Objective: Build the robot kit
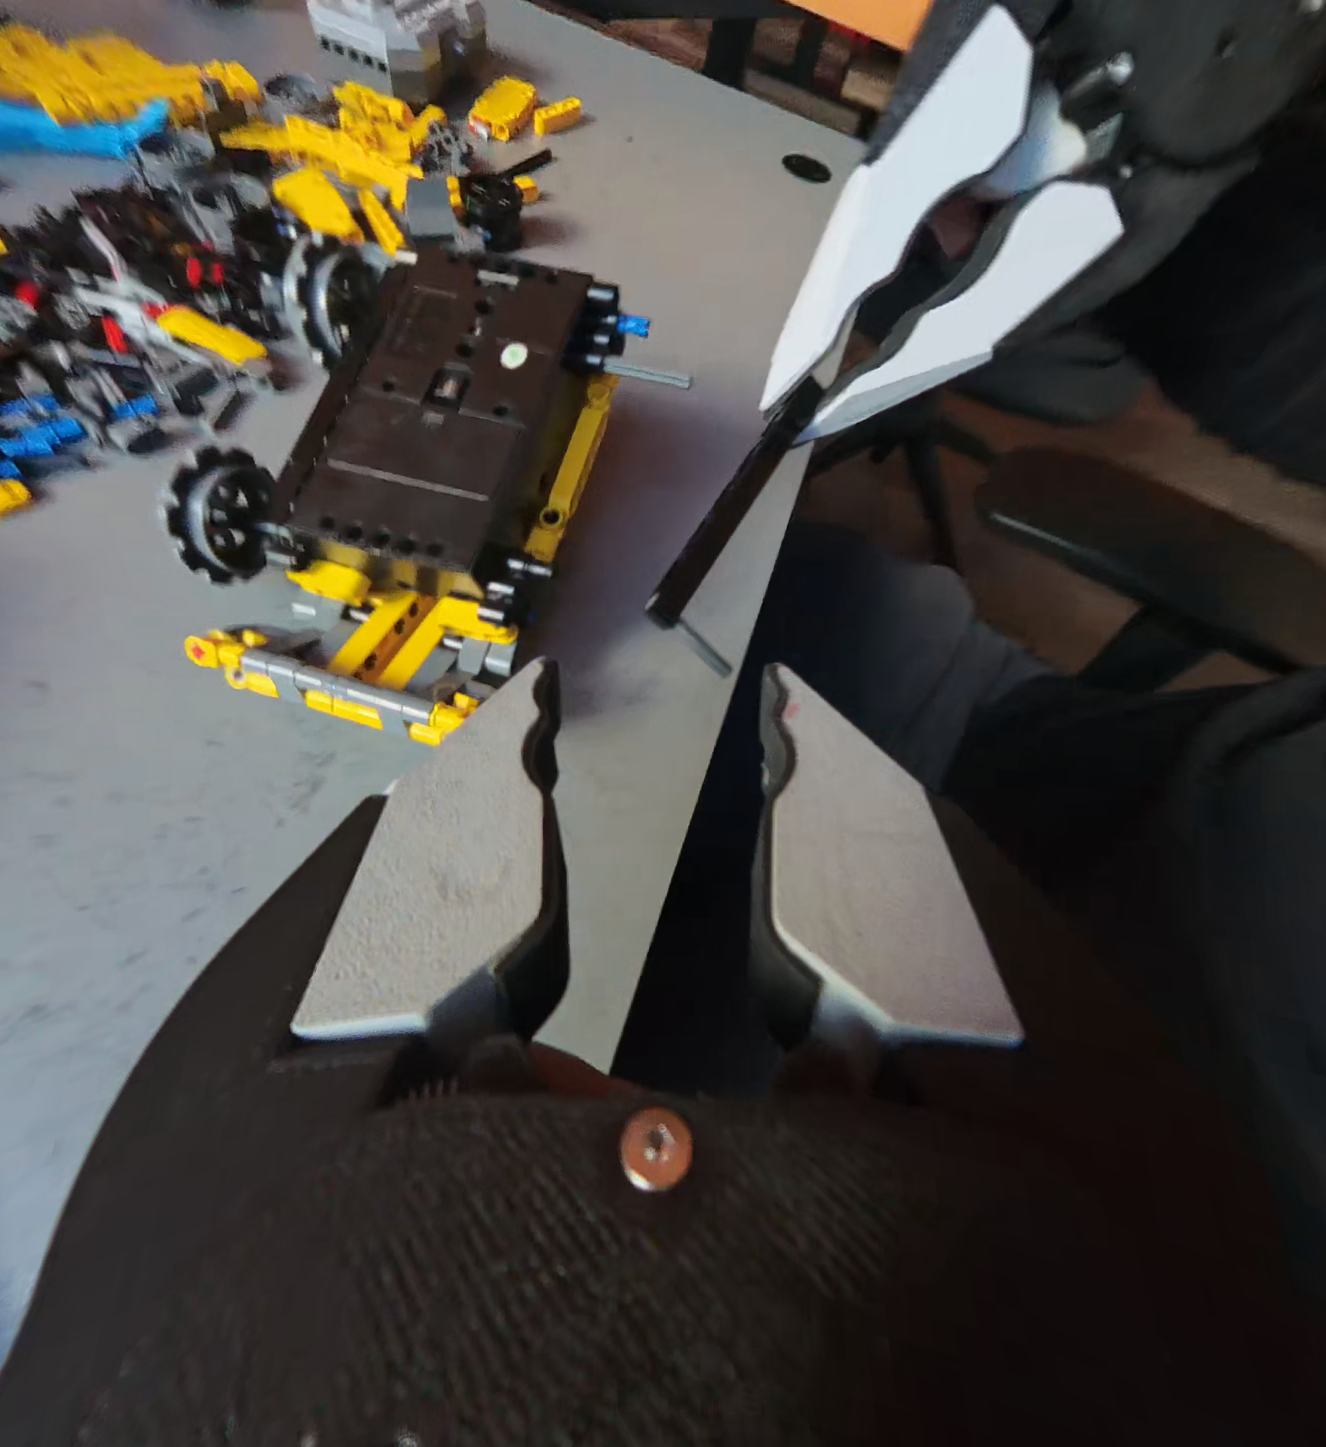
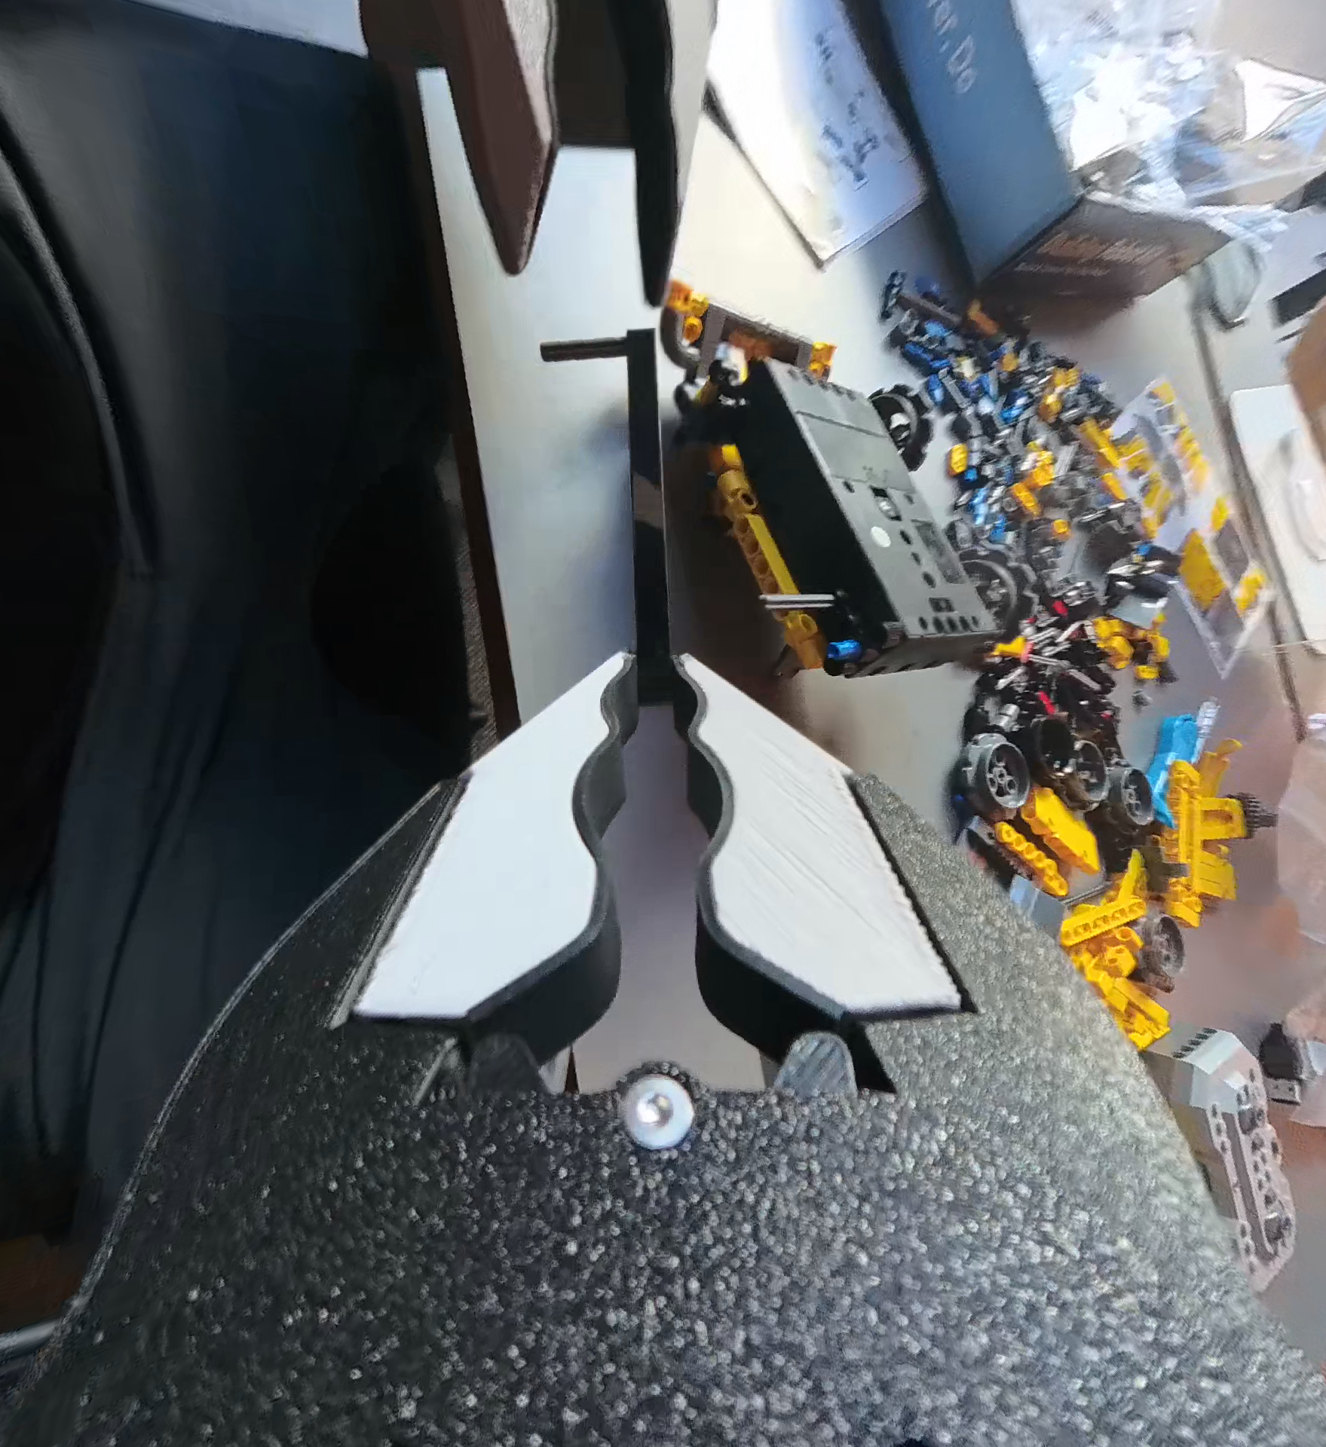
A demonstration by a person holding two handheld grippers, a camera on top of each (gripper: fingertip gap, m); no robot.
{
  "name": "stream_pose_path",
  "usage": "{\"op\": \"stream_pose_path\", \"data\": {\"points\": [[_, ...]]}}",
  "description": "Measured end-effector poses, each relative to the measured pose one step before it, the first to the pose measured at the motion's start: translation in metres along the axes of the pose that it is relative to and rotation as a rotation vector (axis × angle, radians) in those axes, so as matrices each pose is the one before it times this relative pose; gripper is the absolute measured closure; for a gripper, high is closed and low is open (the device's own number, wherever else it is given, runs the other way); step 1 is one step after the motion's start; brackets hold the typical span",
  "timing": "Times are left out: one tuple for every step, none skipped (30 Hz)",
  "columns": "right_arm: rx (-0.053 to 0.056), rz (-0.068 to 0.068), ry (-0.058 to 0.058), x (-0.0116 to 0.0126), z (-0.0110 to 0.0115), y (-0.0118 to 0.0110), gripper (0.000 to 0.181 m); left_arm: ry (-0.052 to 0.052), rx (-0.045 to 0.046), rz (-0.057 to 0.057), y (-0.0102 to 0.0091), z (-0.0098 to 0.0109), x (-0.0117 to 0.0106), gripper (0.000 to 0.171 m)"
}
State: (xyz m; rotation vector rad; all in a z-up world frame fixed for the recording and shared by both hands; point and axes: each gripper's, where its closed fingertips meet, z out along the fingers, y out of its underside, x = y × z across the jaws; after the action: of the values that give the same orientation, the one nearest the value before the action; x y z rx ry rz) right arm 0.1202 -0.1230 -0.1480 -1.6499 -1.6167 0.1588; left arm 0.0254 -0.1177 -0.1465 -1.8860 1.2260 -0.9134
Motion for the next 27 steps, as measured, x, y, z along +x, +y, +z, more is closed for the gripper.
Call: {"op": "stream_pose_path", "data": {"points": [[-0.0231, 0.0035, -0.0299, -0.00069, 0.00114, 0.00136, 0.173, -0.0264, 0.00082, 0.0494, -0.00347, 0.00061, 0.00353, 0.123], [-0.0183, 0.0056, -0.0255, -0.00006, 0.00115, 0.00057, 0.173, -0.0270, 0.00064, 0.0514, -0.00393, 0.00113, 0.00362, 0.122], [-0.0112, 0.0047, -0.0208, 0.00018, 0.00101, -0.00050, 0.173, -0.0291, 0.00172, 0.0520, -0.00442, 0.00170, 0.00326, 0.122], [-0.0061, 0.0053, -0.0162, 0.00059, 0.00074, -0.00121, 0.173, -0.0390, 0.00336, 0.0486, -0.00466, 0.00204, 0.00127, 0.122], [-0.0065, 0.0089, -0.0146, 0.00081, 0.00064, -0.00137, 0.173, -0.0421, 0.00667, 0.0468, -0.00497, 0.00242, 0.00039, 0.119], [-0.0088, 0.0125, -0.0139, 0.00079, 0.00055, -0.00102, 0.173, -0.0337, 0.00665, 0.0516, -0.00460, 0.00312, 0.00110, 0.119], [-0.0093, 0.0148, -0.0143, 0.00055, 0.00046, -0.00087, 0.173, -0.0323, -0.00316, 0.0574, -0.00302, 0.00393, 0.00093, 0.121], [-0.0085, 0.0166, -0.0135, 0.00032, 0.00035, -0.00084, 0.173, -0.0299, -0.01644, 0.0644, -0.00088, 0.00468, 0.00101, 0.124], [-0.0058, 0.0186, -0.0113, 0.00022, 0.00028, -0.00112, 0.173, -0.0220, -0.02667, 0.0724, 0.00108, 0.00503, 0.00200, 0.128], [-0.0040, 0.0194, -0.0137, -0.00035, 0.00016, -0.00106, 0.173, -0.0263, -0.02802, 0.0701, 0.00190, 0.00489, 0.00134, 0.130], [-0.0032, 0.0181, -0.0136, -0.00068, -0.00019, -0.00090, 0.173, -0.0233, -0.02150, 0.0610, 0.00145, 0.00468, 0.00171, 0.133], [-0.0013, 0.0154, -0.0085, -0.00035, -0.00034, -0.00087, 0.173, -0.0171, -0.01452, 0.0503, 0.00063, 0.00384, 0.00210, 0.139], [-0.0008, 0.0119, -0.0071, -0.00048, -0.00051, -0.00073, 0.173, -0.0214, -0.00881, 0.0443, -0.00022, 0.00328, 0.00110, 0.141], [-0.0004, 0.0094, -0.0070, -0.00059, -0.00060, -0.00056, 0.173, -0.0278, -0.00944, 0.0452, 0.00011, 0.00278, -0.00028, 0.144], [0.0002, 0.0098, -0.0059, -0.00006, -0.00051, -0.00059, 0.173, -0.0371, -0.00986, 0.0497, 0.00038, 0.00242, -0.00191, 0.149], [-0.0011, 0.0109, -0.0054, 0.00040, -0.00045, -0.00033, 0.173, -0.0516, -0.00532, 0.0494, 0.00026, 0.00183, -0.00423, 0.153], [-0.0029, 0.0107, -0.0039, 0.00096, -0.00026, 0.00005, 0.173, -0.0464, -0.00237, 0.0440, 0.00034, 0.00160, -0.00376, 0.157], [-0.0030, 0.0099, -0.0030, 0.00112, -0.00019, 0.00010, 0.173, -0.0306, -0.00022, 0.0299, 0.00006, 0.00116, -0.00178, 0.161], [-0.0014, 0.0093, -0.0053, 0.00078, -0.00024, -0.00011, 0.173, -0.0218, 0.00135, 0.0131, -0.00027, 0.00062, -0.00118, 0.163], [-0.0011, 0.0075, -0.0073, 0.00028, -0.00001, -0.00006, 0.173, -0.0141, 0.00171, 0.0061, -0.00044, 0.00005, -0.00052, 0.165], [-0.0015, 0.0041, -0.0068, -0.00007, 0.00008, 0.00002, 0.173, -0.0095, -0.00133, 0.0088, -0.00020, 0.00021, 0.00010, 0.165], [-0.0015, 0.0011, -0.0045, -0.00004, 0.00013, 0.00019, 0.173, -0.0086, -0.00450, 0.0117, 0.00013, 0.00042, 0.00035, 0.165], [-0.0017, 0.0002, -0.0028, 0.00007, 0.00018, 0.00043, 0.173, -0.0122, -0.00667, 0.0114, -0.00004, 0.00038, -0.00032, 0.164], [-0.0001, 0.0001, -0.0022, 0.00024, -0.00006, 0.00020, 0.173, -0.0165, -0.00621, 0.0104, -0.00027, 0.00023, -0.00097, 0.165], [0.0021, -0.0012, -0.0011, 0.00036, -0.00019, 0.00010, 0.174, -0.0178, -0.00465, 0.0049, -0.00064, -0.00009, -0.00124, 0.165], [0.0043, -0.0032, 0.0005, 0.00053, -0.00051, -0.00010, 0.173, -0.0170, -0.00436, -0.0018, -0.00080, -0.00032, -0.00111, 0.165], [0.0076, -0.0053, 0.0016, 0.00035, -0.00090, -0.00048, 0.174, -0.0213, -0.00443, -0.0081, -0.00091, -0.00062, -0.00158, 0.165]]}}
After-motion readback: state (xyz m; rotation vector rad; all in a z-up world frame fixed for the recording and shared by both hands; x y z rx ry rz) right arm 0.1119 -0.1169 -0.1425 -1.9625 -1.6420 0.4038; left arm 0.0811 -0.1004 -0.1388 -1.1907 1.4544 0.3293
